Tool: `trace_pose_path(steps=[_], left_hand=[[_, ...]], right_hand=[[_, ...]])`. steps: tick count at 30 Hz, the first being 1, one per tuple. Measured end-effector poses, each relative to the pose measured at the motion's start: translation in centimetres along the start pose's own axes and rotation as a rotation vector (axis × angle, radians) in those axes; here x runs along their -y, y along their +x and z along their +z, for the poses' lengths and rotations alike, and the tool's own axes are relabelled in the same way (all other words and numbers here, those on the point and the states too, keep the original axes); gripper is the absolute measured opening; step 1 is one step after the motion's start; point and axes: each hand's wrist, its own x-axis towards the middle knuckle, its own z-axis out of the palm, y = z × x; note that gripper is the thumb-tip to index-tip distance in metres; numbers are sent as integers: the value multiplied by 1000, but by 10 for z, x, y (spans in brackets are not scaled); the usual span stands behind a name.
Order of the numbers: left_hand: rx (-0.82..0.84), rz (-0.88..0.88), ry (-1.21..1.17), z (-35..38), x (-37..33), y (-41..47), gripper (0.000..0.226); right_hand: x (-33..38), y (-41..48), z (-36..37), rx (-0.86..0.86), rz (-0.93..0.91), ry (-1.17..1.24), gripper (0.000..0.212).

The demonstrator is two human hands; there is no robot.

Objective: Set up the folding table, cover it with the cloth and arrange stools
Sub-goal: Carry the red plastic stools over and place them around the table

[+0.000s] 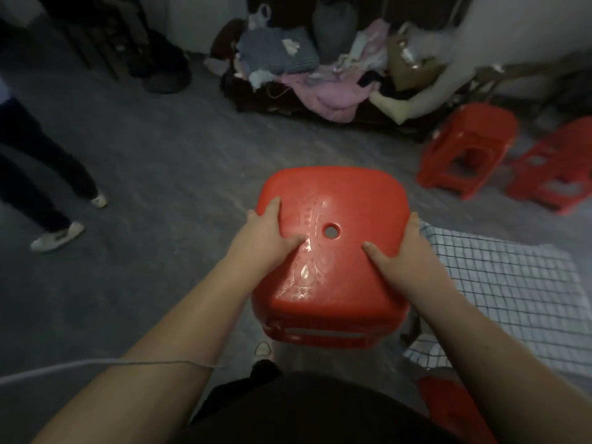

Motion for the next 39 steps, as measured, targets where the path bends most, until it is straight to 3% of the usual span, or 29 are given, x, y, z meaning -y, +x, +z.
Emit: trace_pose_path(steps=[13, 27, 39], left_hand=[[237, 448, 204, -3, -121, 154, 97], [455, 686, 422, 99, -275, 236, 94], [690, 947, 492, 144, -305, 293, 95]], right_hand=[[-5, 56, -31, -321, 419, 182, 110], [-99, 122, -58, -415, 758, 337, 99], [-66, 136, -29, -519, 1088, 412, 109]])
